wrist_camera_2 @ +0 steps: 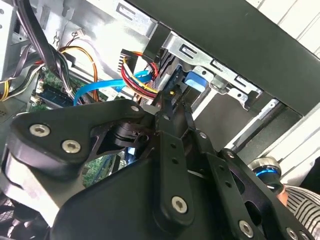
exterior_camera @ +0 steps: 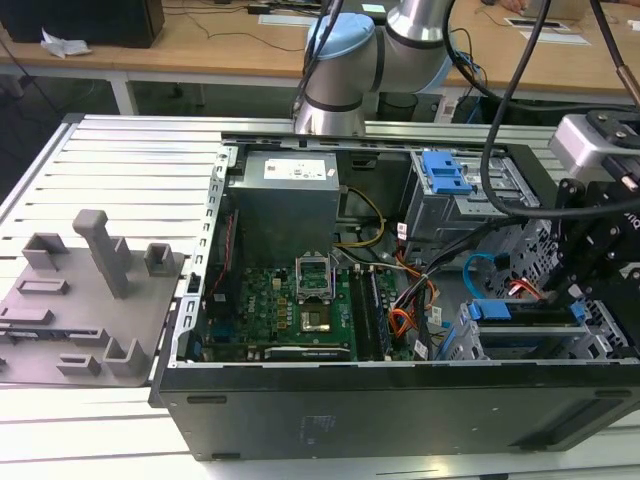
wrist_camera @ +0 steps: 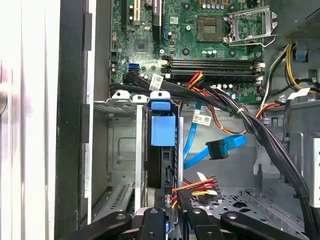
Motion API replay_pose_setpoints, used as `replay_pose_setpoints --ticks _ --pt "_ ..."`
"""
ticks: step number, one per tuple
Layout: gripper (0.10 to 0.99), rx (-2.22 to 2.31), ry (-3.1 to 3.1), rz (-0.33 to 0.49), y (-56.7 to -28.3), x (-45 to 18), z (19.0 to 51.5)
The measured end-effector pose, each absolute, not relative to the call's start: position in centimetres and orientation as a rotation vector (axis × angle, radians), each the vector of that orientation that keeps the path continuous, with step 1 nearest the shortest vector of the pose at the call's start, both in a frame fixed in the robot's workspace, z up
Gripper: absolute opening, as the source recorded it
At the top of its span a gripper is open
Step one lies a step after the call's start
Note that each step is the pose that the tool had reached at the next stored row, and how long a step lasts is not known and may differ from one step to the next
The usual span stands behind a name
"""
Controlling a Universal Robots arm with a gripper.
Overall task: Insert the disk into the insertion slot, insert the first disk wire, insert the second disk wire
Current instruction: 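Insert the first disk wire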
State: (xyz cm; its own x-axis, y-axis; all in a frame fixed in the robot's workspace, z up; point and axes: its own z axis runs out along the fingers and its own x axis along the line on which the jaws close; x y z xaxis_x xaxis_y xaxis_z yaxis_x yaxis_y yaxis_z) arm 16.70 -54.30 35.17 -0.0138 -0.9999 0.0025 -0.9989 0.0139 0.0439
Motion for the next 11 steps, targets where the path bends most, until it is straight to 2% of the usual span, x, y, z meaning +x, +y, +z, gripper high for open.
replay_pose_setpoints --ticks 11 --pt "0.243 2.183 -2.213 -0.046 -54.3 16.7 37.6"
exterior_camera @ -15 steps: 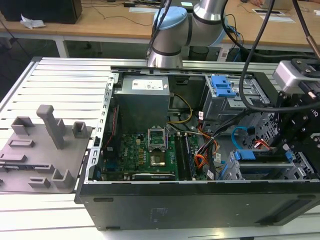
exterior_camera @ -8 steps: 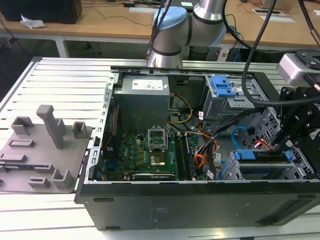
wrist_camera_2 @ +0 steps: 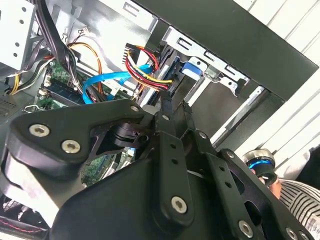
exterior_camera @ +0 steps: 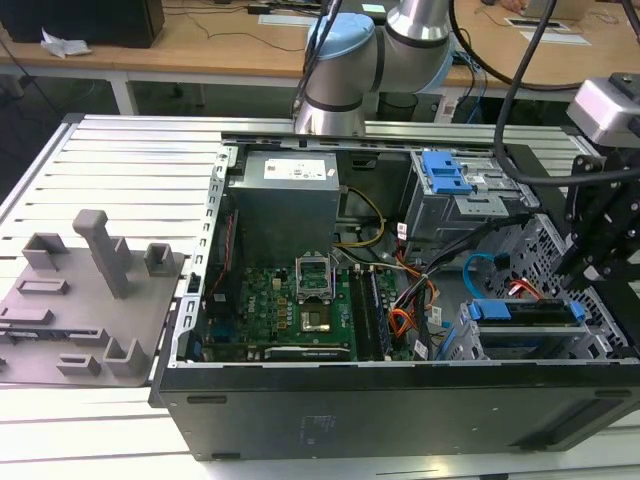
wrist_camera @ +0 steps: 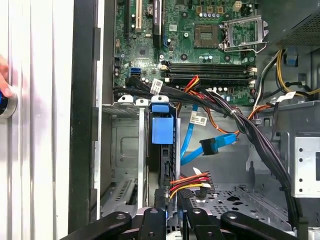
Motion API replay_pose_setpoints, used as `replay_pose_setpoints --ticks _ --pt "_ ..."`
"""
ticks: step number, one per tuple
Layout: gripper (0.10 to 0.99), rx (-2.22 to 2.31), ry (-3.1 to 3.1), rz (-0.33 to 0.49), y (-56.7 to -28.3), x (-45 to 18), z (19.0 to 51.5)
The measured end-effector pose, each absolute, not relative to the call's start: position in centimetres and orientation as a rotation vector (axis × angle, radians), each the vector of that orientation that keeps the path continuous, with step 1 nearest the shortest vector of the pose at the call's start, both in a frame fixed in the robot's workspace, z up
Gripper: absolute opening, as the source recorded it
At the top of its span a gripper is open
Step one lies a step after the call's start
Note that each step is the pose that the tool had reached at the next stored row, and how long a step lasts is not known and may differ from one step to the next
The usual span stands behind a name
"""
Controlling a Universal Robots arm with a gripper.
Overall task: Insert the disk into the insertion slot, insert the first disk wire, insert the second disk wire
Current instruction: 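Insert the first disk wire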
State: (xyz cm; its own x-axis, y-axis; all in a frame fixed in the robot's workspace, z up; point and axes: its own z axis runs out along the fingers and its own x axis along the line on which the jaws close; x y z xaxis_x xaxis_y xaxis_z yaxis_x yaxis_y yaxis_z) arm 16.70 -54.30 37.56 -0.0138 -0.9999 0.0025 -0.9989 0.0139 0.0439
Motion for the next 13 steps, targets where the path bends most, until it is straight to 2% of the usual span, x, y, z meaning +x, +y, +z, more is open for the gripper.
replay_pose_setpoints --ticks 13 --pt "0.227 2.183 -2.213 -0.046 -54.30 16.70 38.48"
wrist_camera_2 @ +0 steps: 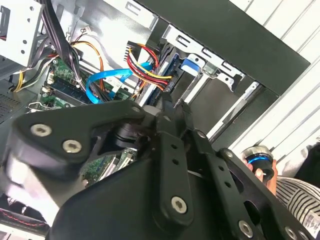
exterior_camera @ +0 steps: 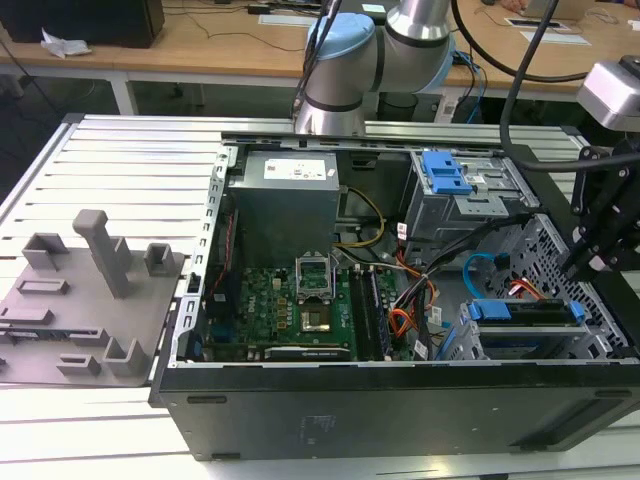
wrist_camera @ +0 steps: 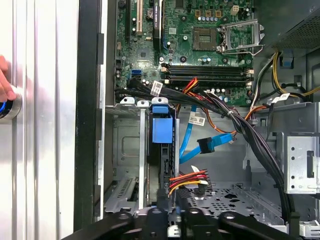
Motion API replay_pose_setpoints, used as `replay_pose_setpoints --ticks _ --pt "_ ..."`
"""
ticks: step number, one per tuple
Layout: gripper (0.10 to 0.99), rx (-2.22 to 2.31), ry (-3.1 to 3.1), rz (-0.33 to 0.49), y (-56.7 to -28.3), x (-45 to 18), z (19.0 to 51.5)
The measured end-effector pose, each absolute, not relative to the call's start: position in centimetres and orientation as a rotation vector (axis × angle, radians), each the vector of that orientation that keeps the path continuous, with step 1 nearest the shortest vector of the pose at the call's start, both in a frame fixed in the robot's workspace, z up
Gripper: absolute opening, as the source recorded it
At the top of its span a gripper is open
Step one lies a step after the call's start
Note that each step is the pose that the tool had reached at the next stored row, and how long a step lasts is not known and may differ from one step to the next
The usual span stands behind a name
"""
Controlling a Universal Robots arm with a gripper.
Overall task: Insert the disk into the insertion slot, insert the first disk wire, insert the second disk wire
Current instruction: 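Insert the first disk wire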
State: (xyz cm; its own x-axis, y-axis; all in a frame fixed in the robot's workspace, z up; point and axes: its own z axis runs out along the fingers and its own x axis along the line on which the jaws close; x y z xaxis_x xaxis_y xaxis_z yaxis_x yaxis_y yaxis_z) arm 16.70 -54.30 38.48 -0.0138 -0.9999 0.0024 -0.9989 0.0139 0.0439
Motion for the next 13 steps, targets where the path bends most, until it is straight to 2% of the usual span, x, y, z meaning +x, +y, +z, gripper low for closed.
replay_pose_setpoints --ticks 2,13 --pt "0.106 2.183 -2.213 -0.046 -54.30 16.70 38.48" --pt "0.106 2.183 -2.213 -0.046 -54.30 16.70 38.48"
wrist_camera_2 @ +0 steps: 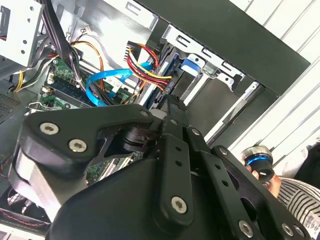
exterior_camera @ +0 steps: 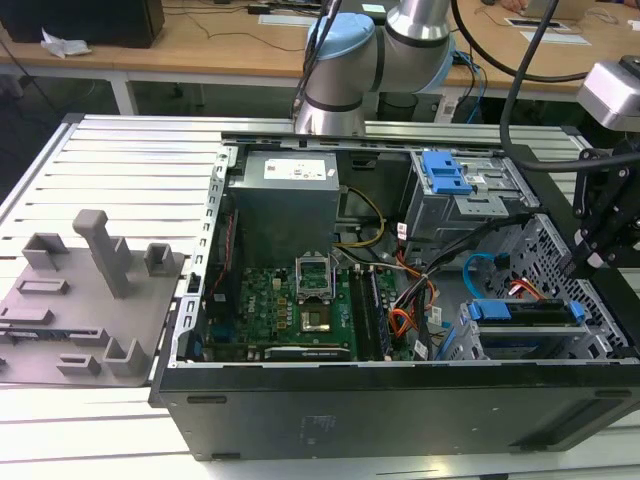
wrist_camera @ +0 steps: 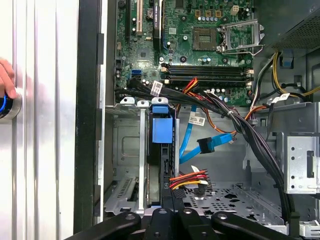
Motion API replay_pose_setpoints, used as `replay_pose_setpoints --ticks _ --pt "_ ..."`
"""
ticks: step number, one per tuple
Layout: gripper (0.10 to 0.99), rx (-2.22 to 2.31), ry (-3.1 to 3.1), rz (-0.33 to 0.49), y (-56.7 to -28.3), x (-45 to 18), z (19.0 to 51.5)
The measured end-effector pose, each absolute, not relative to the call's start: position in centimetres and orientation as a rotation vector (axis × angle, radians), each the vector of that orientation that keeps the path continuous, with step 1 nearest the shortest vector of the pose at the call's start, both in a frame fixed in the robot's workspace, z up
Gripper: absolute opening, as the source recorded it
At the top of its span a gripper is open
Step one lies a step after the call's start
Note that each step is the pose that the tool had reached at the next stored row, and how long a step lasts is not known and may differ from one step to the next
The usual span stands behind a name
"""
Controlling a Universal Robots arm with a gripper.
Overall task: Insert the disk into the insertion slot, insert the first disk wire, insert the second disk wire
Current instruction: 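Insert the first disk wire, then insert the second disk wire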
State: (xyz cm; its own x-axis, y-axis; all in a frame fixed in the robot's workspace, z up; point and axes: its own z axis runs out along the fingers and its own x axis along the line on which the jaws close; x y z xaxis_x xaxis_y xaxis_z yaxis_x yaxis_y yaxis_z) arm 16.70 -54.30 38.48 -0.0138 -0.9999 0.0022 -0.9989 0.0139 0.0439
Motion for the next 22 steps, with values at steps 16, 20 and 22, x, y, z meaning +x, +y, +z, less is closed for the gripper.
replay_pose_setpoints --ticks 16,20,22 --pt "0.106 2.183 -2.213 -0.046 -54.3 13.9 36.6" --pt "0.106 2.183 -2.213 -0.046 -54.3 13.9 36.6" --pt "0.106 2.183 -2.213 -0.046 -54.3 13.9 36.6"
